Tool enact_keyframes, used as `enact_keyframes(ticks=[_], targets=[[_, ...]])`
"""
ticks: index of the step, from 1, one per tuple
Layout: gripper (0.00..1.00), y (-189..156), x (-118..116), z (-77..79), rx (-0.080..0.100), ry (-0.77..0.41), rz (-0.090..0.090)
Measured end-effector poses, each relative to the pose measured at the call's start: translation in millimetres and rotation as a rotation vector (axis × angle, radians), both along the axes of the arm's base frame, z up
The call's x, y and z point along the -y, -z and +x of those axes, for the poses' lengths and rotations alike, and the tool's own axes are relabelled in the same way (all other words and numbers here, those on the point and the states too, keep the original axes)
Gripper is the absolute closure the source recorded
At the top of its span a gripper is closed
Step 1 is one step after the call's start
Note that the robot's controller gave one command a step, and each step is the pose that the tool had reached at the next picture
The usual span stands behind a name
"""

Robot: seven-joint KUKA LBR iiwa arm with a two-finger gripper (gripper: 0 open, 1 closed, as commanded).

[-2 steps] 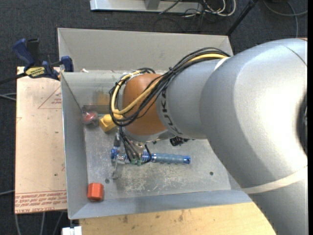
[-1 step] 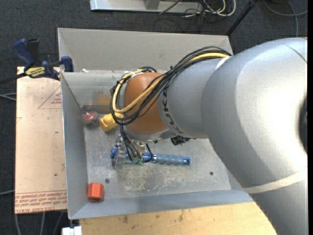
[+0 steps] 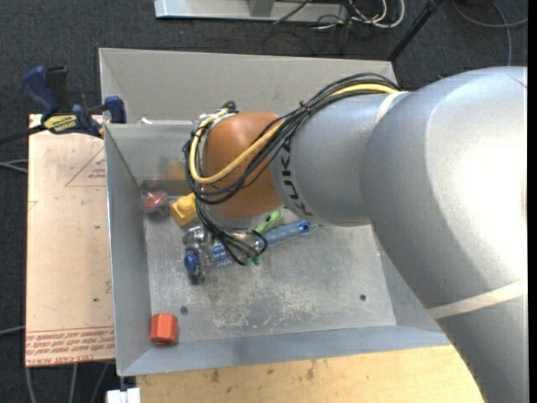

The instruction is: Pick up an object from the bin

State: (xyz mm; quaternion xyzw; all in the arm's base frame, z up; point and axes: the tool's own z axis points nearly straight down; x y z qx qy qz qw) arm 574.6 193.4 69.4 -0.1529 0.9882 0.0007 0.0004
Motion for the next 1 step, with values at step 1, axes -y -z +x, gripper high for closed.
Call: enact_keyframes(ticks=[1], targets=[[1.0, -97.8, 3.0, -0.8, 0.008, -0.027, 0.002]])
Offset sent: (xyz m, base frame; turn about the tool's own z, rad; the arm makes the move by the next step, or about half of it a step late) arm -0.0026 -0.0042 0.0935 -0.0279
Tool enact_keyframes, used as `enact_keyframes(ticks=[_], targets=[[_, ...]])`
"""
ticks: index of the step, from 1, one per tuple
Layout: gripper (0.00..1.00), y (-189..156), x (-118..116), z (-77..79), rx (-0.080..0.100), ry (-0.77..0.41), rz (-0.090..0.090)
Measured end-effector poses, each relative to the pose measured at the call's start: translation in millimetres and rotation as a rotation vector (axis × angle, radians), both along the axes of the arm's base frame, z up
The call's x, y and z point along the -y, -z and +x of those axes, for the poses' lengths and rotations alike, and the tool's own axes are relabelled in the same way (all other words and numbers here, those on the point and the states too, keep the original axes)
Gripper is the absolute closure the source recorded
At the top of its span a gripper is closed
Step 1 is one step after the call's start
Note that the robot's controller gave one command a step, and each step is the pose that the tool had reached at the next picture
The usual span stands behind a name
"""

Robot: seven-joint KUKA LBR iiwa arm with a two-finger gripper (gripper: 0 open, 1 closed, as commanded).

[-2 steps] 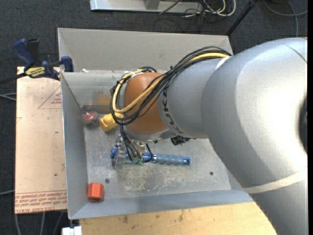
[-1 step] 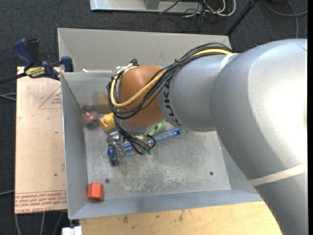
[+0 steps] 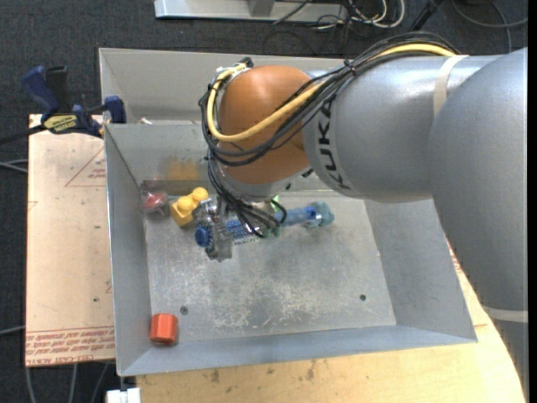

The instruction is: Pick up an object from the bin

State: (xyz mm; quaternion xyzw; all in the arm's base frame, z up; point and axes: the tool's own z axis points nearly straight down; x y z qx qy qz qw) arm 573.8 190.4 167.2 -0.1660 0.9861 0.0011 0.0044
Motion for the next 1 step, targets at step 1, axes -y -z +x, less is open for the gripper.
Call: enact_keyframes(ticks=[1], targets=[[1.0, -67.0, -1.3, 4.9, 0.0, 0.027, 0.001]])
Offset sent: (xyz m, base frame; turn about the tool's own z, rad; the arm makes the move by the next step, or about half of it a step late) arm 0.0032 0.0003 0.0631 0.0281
